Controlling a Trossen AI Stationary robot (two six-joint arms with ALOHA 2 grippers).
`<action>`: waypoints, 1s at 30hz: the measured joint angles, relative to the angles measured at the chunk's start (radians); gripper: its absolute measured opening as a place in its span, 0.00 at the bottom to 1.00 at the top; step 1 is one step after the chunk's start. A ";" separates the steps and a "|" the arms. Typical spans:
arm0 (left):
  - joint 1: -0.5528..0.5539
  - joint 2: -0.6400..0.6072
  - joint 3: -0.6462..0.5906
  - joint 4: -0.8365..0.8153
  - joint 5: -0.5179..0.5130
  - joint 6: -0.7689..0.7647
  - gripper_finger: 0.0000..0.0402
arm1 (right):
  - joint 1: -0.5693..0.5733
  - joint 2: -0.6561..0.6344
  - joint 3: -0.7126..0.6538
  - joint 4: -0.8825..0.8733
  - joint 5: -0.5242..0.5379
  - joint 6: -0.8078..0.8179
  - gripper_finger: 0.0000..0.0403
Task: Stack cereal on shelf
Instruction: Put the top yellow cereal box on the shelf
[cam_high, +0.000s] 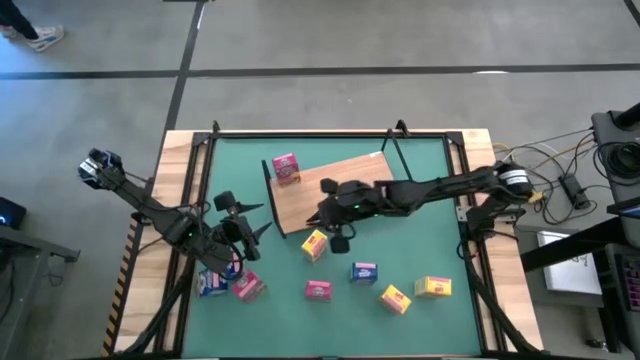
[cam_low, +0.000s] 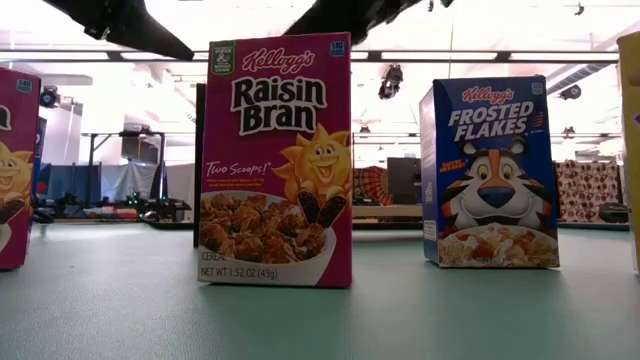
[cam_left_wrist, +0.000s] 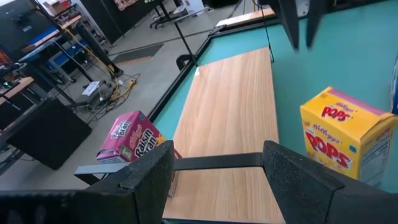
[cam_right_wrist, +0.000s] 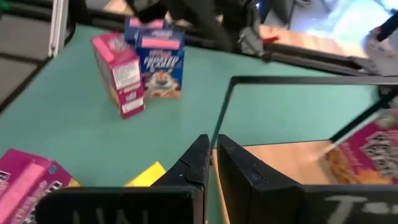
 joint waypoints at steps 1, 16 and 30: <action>0.000 0.000 0.000 0.002 0.000 0.000 0.57 | 0.004 0.020 0.011 -0.008 0.000 -0.012 0.06; 0.000 0.001 0.001 0.005 0.000 0.003 0.57 | 0.019 0.125 0.163 -0.250 0.008 -0.048 0.08; 0.000 0.001 0.002 0.013 0.001 0.003 0.57 | 0.028 0.126 0.170 -0.231 0.008 -0.069 0.50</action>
